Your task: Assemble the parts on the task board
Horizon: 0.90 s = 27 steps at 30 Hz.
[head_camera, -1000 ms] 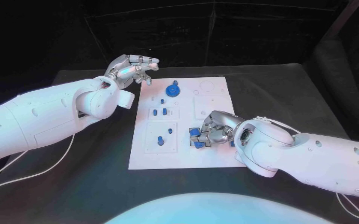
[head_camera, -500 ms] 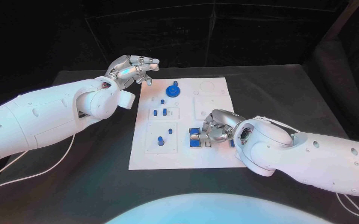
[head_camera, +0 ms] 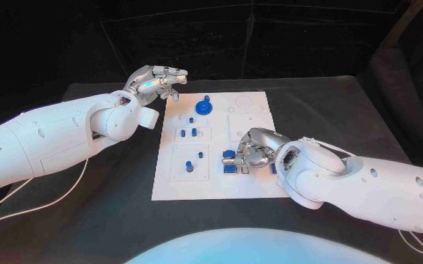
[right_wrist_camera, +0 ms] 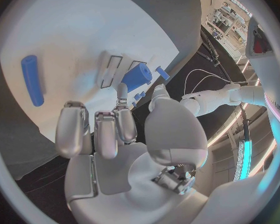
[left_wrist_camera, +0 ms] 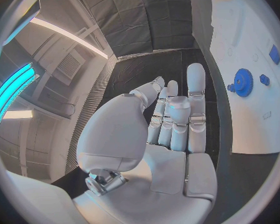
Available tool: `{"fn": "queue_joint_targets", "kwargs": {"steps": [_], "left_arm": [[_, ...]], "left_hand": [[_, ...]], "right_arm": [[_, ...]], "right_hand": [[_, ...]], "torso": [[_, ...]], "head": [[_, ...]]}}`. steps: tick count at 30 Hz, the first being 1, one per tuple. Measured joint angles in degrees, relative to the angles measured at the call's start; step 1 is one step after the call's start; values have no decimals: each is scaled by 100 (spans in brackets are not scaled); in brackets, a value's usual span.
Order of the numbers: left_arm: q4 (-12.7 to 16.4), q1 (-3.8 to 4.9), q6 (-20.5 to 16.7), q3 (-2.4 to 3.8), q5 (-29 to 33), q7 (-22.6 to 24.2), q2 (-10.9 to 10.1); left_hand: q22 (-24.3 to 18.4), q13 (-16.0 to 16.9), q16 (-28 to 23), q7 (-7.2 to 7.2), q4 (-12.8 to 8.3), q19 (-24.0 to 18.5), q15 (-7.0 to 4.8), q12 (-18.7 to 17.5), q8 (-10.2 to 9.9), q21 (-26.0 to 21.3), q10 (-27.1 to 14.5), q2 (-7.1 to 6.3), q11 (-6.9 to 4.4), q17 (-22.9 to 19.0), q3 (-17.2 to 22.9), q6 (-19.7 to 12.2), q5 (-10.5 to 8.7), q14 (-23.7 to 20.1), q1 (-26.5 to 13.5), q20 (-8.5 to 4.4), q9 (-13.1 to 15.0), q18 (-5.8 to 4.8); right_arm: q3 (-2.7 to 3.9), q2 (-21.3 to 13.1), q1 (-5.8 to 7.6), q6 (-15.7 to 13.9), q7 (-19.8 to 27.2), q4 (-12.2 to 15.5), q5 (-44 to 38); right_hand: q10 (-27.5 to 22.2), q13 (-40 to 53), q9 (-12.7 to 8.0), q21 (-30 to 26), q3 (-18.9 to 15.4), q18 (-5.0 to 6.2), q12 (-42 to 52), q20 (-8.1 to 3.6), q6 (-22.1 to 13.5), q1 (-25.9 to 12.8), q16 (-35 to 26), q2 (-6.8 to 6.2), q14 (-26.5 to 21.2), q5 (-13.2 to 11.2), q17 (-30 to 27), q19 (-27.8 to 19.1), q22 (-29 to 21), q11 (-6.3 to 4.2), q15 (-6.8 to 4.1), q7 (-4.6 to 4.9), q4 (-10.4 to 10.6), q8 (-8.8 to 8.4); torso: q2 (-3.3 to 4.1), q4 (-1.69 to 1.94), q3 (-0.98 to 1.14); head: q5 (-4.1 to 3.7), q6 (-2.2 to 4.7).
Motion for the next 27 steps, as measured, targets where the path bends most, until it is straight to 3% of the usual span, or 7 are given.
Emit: {"fn": "queue_joint_targets", "kwargs": {"steps": [4,10,17,27], "left_arm": [[-1,0,1,0,0,-1,2],[-3,0,2,0,0,-2,3],[-6,0,3,-1,0,-3,5],[-17,0,5,-1,0,-5,7]], "left_hand": [[0,0,0,0,0,0,0,0,0,0,0,0,0,0,0,0,0,0,0,0,0,0],[0,0,0,0,0,0,0,0,0,0,0,0,0,0,0,0,0,0,0,0,0,0],[1,-1,0,0,0,0,0,0,0,0,0,0,0,1,0,0,0,0,0,0,0,0],[1,4,0,0,0,0,0,0,0,0,0,0,0,1,0,0,0,0,0,0,0,0]], "right_arm": [[0,-30,0,1,11,29,-27],[0,-28,0,36,22,25,-82],[6,22,5,63,24,-36,-181],[9,53,8,64,48,-71,-280]], "right_hand": [[0,0,56,35,185,0,12,0,92,724,0,137,0,367,0,0,60,0,0,-43,-199,0],[23,0,121,61,251,0,12,0,114,1392,24,229,0,411,5,0,115,-22,0,-64,-594,28],[23,13,140,61,271,0,17,-21,153,1556,26,341,0,375,4,21,132,-22,0,-65,-692,28],[23,15,150,61,223,0,22,-21,154,1616,25,338,0,369,3,21,150,-21,1,-65,-771,28]], "torso": [[0,-1,0],[-1,-1,0],[-2,1,-1],[-2,1,-3]], "head": [[-3,-3],[-14,-12],[-13,-15],[-11,-17]]}}
